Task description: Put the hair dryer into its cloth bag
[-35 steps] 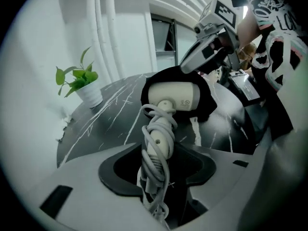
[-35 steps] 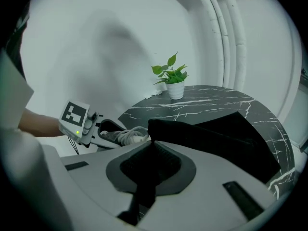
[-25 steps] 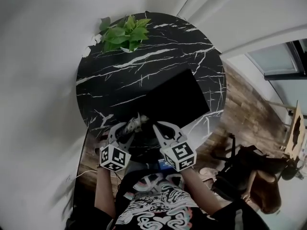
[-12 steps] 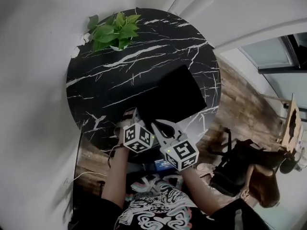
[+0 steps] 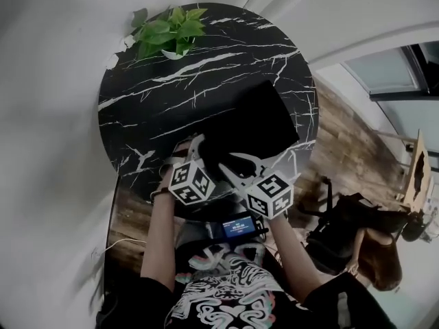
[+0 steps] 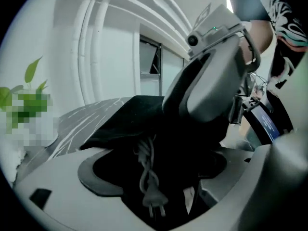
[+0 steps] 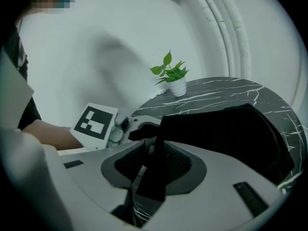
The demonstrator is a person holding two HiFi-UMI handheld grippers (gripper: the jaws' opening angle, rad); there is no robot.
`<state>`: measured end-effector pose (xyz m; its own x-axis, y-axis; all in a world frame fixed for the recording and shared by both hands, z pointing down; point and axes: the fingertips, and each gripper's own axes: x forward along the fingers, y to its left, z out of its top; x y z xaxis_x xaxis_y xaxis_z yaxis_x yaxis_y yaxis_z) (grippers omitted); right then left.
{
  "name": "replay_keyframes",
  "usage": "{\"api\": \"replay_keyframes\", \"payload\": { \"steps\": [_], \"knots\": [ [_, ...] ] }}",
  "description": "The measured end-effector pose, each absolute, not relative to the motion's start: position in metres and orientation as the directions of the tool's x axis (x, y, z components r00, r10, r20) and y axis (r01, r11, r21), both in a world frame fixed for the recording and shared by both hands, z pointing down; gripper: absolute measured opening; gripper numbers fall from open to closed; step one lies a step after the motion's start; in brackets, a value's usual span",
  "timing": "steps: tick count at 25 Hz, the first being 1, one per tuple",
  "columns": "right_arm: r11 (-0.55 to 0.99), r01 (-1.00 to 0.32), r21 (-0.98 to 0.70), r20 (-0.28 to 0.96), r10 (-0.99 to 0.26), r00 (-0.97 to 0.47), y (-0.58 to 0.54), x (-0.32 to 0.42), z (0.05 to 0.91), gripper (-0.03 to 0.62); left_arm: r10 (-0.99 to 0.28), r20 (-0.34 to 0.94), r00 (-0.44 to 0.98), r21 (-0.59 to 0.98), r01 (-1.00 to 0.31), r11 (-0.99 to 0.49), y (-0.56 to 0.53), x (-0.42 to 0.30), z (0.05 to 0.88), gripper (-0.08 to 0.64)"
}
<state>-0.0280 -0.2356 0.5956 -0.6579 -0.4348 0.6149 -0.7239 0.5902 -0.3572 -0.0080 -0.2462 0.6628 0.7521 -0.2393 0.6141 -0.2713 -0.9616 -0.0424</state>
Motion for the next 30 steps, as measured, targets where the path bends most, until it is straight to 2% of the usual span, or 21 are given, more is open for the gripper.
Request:
{"api": "replay_keyframes", "payload": {
  "steps": [2,4,8,9,11,13,14,16,18,20,24,26,30],
  "knots": [
    [0.605,-0.731,-0.316,0.619,-0.452,-0.642,-0.232,-0.027,0.593,0.083,-0.292,0.593,0.75,-0.025,-0.345,-0.938,-0.235,-0.04,0.654,0.411],
    [0.598,-0.734,-0.321,0.607,-0.465,-0.645,-0.223,-0.026,0.589,0.1,-0.358,0.524,0.773,0.073,-0.459,-0.885,-0.223,-0.07,0.641,0.411],
    [0.622,-0.673,-0.401,0.58,-0.396,-0.712,-0.184,-0.036,0.587,0.147,-0.531,0.389,0.753,0.246,-0.64,-0.727,-0.196,-0.119,0.618,0.4],
    [0.638,-0.649,-0.415,0.58,-0.364,-0.728,-0.17,-0.039,0.589,0.15,-0.59,0.357,0.724,0.285,-0.686,-0.67,-0.19,-0.13,0.612,0.346],
    [0.678,-0.584,-0.446,0.591,-0.268,-0.761,-0.14,-0.044,0.594,0.15,-0.706,0.297,0.643,0.358,-0.761,-0.542,-0.175,-0.15,0.601,0.173],
    [0.72,-0.528,-0.451,0.601,-0.192,-0.776,-0.114,-0.048,0.597,0.15,-0.786,0.265,0.559,0.405,-0.804,-0.436,-0.155,-0.162,0.591,0.11],
    [0.734,-0.524,-0.431,0.597,-0.204,-0.776,-0.106,-0.046,0.593,0.149,-0.811,0.267,0.521,0.408,-0.823,-0.395,-0.144,-0.164,0.589,0.07],
    [0.733,-0.562,-0.382,0.547,-0.311,-0.777,-0.098,-0.03,0.576,0.121,-0.834,0.306,0.459,0.375,-0.863,-0.337,-0.12,-0.16,0.585,0.024],
    [0.703,-0.614,-0.359,0.473,-0.43,-0.769,-0.087,-0.004,0.553,0.033,-0.838,0.366,0.406,0.34,-0.896,-0.286,-0.095,-0.145,0.58,0.014],
    [0.664,-0.662,-0.348,0.425,-0.518,-0.742,-0.068,0.027,0.536,0.02,-0.845,0.375,0.381,0.352,-0.902,-0.251,-0.073,-0.122,0.565,0.014],
    [0.606,-0.75,-0.264,0.435,-0.619,-0.654,-0.029,0.085,0.523,0.02,-0.851,0.323,0.414,0.378,-0.881,-0.285,-0.043,-0.058,0.523,0.014],
    [0.572,-0.788,-0.228,0.41,-0.677,-0.611,-0.02,0.111,0.507,0.02,-0.85,0.311,0.425,0.299,-0.893,-0.337,-0.031,-0.029,0.5,0.014],
    [0.51,-0.845,-0.161,0.332,-0.778,-0.533,-0.011,0.148,0.465,0.02,-0.89,0.268,0.368,0.003,-0.924,-0.381,-0.007,0.0,0.456,0.014]
  ]
}}
